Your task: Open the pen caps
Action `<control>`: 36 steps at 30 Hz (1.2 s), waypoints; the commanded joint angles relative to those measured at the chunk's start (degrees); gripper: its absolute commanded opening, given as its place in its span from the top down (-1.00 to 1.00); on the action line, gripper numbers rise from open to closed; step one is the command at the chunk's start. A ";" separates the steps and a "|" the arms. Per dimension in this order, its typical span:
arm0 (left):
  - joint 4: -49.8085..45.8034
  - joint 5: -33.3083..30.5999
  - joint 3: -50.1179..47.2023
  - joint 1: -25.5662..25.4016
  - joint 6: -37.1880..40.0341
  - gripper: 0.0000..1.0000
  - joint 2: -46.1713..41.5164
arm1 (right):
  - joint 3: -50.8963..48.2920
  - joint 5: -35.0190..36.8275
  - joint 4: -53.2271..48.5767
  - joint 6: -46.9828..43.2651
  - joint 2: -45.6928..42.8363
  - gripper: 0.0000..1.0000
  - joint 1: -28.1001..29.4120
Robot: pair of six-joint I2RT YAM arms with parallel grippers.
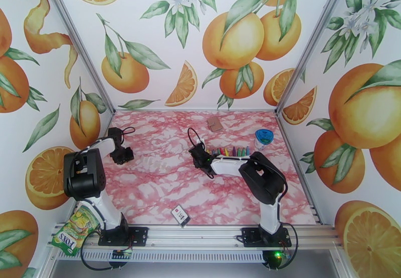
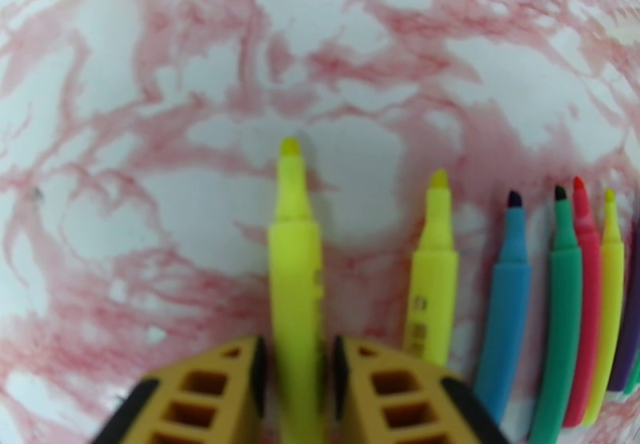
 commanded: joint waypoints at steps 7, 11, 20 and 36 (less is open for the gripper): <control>-0.47 -0.72 0.97 0.11 -1.08 0.43 -5.73 | -2.48 -2.12 3.43 -3.14 -5.29 0.25 -0.35; 2.13 0.92 -0.43 0.12 -0.96 0.36 -10.22 | -3.23 -2.35 4.21 -5.02 -7.81 0.19 -0.26; 13.07 7.92 -6.22 -1.53 2.23 -0.07 -22.73 | -8.76 1.83 9.07 -12.24 -19.64 -0.09 -0.26; 43.37 -1.13 -22.14 -13.72 12.14 -0.59 -33.44 | -18.53 8.43 8.53 -24.23 -42.64 -0.91 -9.68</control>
